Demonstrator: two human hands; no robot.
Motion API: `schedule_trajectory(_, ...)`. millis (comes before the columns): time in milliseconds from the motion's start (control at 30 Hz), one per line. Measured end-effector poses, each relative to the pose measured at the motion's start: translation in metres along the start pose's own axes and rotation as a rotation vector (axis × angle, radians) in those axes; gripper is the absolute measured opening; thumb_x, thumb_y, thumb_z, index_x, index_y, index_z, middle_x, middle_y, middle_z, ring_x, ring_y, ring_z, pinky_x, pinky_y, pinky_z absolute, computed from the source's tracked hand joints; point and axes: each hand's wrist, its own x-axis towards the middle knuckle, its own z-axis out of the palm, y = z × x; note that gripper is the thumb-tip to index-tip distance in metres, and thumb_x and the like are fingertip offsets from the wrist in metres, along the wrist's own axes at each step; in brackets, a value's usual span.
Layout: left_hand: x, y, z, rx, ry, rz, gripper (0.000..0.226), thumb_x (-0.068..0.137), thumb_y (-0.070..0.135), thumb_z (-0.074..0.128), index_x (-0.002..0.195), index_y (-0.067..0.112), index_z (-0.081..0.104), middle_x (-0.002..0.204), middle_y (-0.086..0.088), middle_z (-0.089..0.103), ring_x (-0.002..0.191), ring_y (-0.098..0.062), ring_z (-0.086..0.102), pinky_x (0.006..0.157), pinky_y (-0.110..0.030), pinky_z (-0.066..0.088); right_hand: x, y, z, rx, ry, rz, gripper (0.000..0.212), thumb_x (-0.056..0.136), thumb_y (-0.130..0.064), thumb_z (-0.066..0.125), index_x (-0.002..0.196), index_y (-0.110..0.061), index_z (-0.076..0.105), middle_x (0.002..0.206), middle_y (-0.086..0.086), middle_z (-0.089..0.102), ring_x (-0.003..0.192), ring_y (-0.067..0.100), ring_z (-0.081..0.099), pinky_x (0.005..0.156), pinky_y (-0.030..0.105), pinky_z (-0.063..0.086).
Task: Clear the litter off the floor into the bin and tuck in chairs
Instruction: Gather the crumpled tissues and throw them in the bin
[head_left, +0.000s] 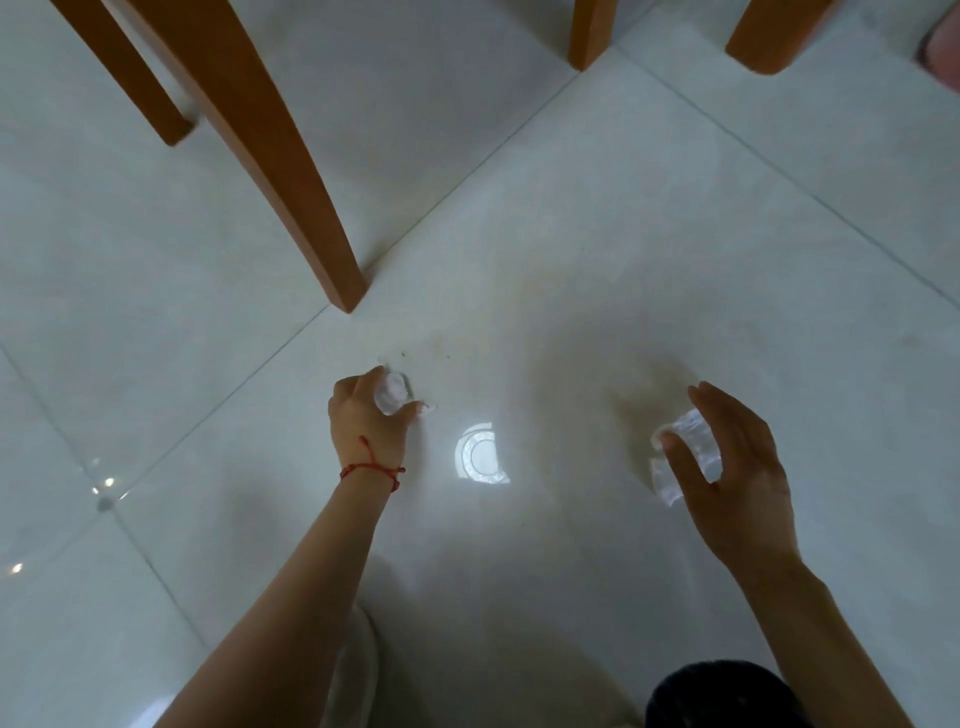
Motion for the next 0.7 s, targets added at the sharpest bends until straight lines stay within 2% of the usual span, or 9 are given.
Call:
schedule_trajectory(200, 0.0, 0.006, 0.003, -0.167, 0.059, -0.055, 0.013, 0.073, 0.002, 0.069, 0.084, 0.008, 0.069, 0.079, -0.004, 0.06, 0.076, -0.021, 0.054, 0.057, -0.001, 0.033, 0.003, 0.01, 0.001, 0.005, 0.026, -0.021, 0.063, 0.081, -0.052, 0.039, 0.13, -0.013, 0.049, 0.136, 0.008, 0.05, 0.125, 0.024, 0.045, 0.093, 0.03, 0.036)
schedule_trajectory(300, -0.005, 0.007, 0.01, -0.31, 0.038, -0.147, 0.025, 0.073, 0.006, 0.072, 0.098, 0.005, 0.07, 0.09, -0.007, 0.065, 0.082, -0.016, 0.054, 0.06, 0.002, 0.036, 0.001, 0.013, -0.001, 0.038, 0.044, -0.001, 0.065, 0.08, -0.052, 0.038, 0.13, -0.012, 0.049, 0.136, 0.008, 0.049, 0.124, 0.024, 0.045, 0.093, 0.03, 0.036)
schedule_trajectory(333, -0.009, 0.01, 0.013, -0.387, 0.011, -0.205, 0.028, 0.072, 0.007, 0.073, 0.1, 0.005, 0.069, 0.09, -0.007, 0.064, 0.082, -0.018, 0.056, 0.065, -0.001, 0.041, -0.001, 0.014, -0.001, 0.045, 0.049, 0.002, 0.064, 0.081, -0.051, 0.039, 0.13, -0.012, 0.049, 0.136, 0.008, 0.05, 0.124, 0.025, 0.046, 0.093, 0.03, 0.036)
schedule_trajectory(400, -0.018, 0.015, 0.022, -0.563, -0.063, -0.323, 0.026, 0.071, 0.008, 0.075, 0.096, 0.007, 0.07, 0.082, -0.008, 0.066, 0.081, -0.023, 0.061, 0.081, -0.024, 0.053, -0.004, 0.018, -0.002, 0.061, 0.06, 0.021, 0.059, 0.083, -0.047, 0.044, 0.129, -0.011, 0.05, 0.134, 0.009, 0.052, 0.123, 0.026, 0.048, 0.093, 0.029, 0.036)
schedule_trajectory(433, -0.023, 0.019, 0.026, -0.638, -0.103, -0.365, 0.022, 0.071, 0.006, 0.074, 0.093, 0.007, 0.07, 0.077, -0.006, 0.068, 0.081, -0.024, 0.062, 0.085, -0.034, 0.053, -0.006, 0.021, -0.002, 0.069, 0.068, 0.032, 0.056, 0.084, -0.044, 0.047, 0.129, -0.01, 0.05, 0.133, 0.01, 0.052, 0.122, 0.027, 0.049, 0.094, 0.028, 0.036)
schedule_trajectory(467, -0.029, 0.024, 0.03, -0.705, -0.141, -0.391, 0.017, 0.072, 0.003, 0.073, 0.088, 0.008, 0.07, 0.07, -0.001, 0.07, 0.08, -0.024, 0.063, 0.085, -0.037, 0.053, -0.008, 0.023, -0.002, 0.075, 0.079, 0.043, 0.054, 0.085, -0.041, 0.049, 0.129, -0.01, 0.051, 0.133, 0.011, 0.053, 0.122, 0.027, 0.049, 0.095, 0.028, 0.036)
schedule_trajectory(533, -0.044, 0.036, 0.038, -0.813, -0.193, -0.432, 0.014, 0.074, -0.001, 0.07, 0.086, 0.005, 0.07, 0.059, 0.004, 0.07, 0.07, -0.019, 0.065, 0.076, -0.031, 0.056, -0.012, 0.027, -0.002, 0.075, 0.1, 0.074, 0.05, 0.086, -0.035, 0.053, 0.128, -0.009, 0.051, 0.133, 0.012, 0.053, 0.123, 0.028, 0.049, 0.096, 0.028, 0.035)
schedule_trajectory(600, -0.059, 0.047, 0.043, -0.911, -0.235, -0.47, 0.019, 0.075, -0.004, 0.068, 0.093, -0.002, 0.067, 0.065, -0.005, 0.067, 0.056, -0.011, 0.065, 0.06, -0.021, 0.057, -0.016, 0.031, -0.001, 0.056, 0.116, 0.101, 0.045, 0.088, -0.028, 0.059, 0.129, -0.01, 0.051, 0.134, 0.011, 0.052, 0.124, 0.027, 0.047, 0.098, 0.027, 0.034)
schedule_trajectory(700, -0.073, 0.054, 0.051, -0.941, -0.282, -0.478, 0.025, 0.075, -0.004, 0.068, 0.099, -0.006, 0.064, 0.078, -0.013, 0.064, 0.06, -0.016, 0.065, 0.061, -0.02, 0.057, -0.019, 0.037, 0.003, 0.032, 0.104, 0.133, 0.049, 0.086, -0.024, 0.062, 0.131, -0.012, 0.049, 0.136, 0.009, 0.05, 0.127, 0.025, 0.044, 0.101, 0.028, 0.032)
